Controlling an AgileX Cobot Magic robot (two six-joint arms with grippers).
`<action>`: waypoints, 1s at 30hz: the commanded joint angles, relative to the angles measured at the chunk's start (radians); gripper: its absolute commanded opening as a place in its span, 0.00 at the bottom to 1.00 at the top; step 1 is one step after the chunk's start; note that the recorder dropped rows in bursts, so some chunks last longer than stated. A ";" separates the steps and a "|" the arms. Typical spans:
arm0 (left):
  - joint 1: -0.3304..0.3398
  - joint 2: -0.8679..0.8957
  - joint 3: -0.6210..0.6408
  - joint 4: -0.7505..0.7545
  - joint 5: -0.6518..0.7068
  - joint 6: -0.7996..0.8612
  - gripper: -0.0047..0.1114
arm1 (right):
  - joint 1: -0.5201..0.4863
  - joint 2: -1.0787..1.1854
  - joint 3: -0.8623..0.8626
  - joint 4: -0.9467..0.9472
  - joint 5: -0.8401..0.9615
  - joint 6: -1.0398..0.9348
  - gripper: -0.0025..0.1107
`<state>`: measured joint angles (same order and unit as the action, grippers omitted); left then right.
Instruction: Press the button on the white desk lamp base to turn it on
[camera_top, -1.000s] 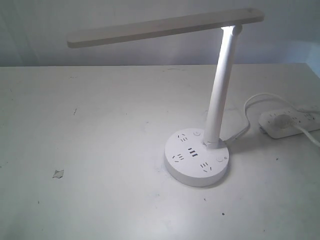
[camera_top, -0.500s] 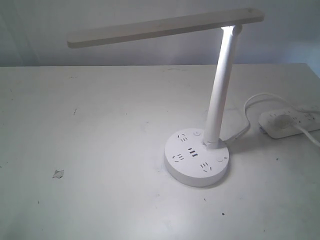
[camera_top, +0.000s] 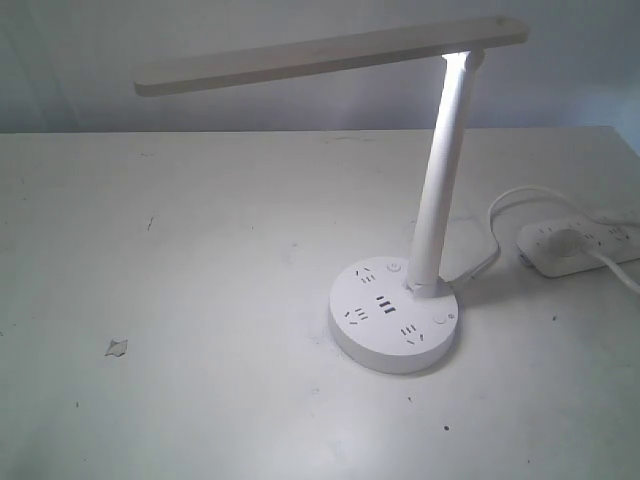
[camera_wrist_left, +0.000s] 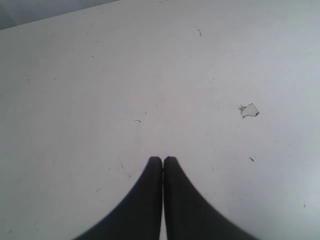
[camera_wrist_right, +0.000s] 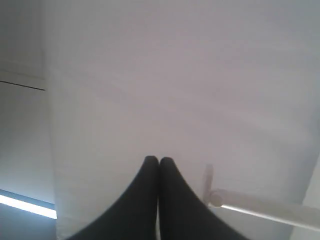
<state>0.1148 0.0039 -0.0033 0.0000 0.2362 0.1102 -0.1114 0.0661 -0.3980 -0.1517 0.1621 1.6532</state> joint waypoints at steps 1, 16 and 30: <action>0.003 -0.004 0.003 -0.006 -0.001 -0.001 0.04 | -0.007 -0.059 0.003 0.049 0.006 -0.011 0.02; 0.003 -0.004 0.003 -0.006 -0.002 -0.001 0.04 | -0.011 -0.066 0.395 0.152 0.149 -1.755 0.02; 0.003 -0.004 0.003 -0.006 -0.002 -0.001 0.04 | -0.011 -0.066 0.398 0.081 0.183 -1.762 0.02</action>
<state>0.1148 0.0039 -0.0033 0.0000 0.2362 0.1102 -0.1177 0.0049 -0.0046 -0.0600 0.3459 -0.0975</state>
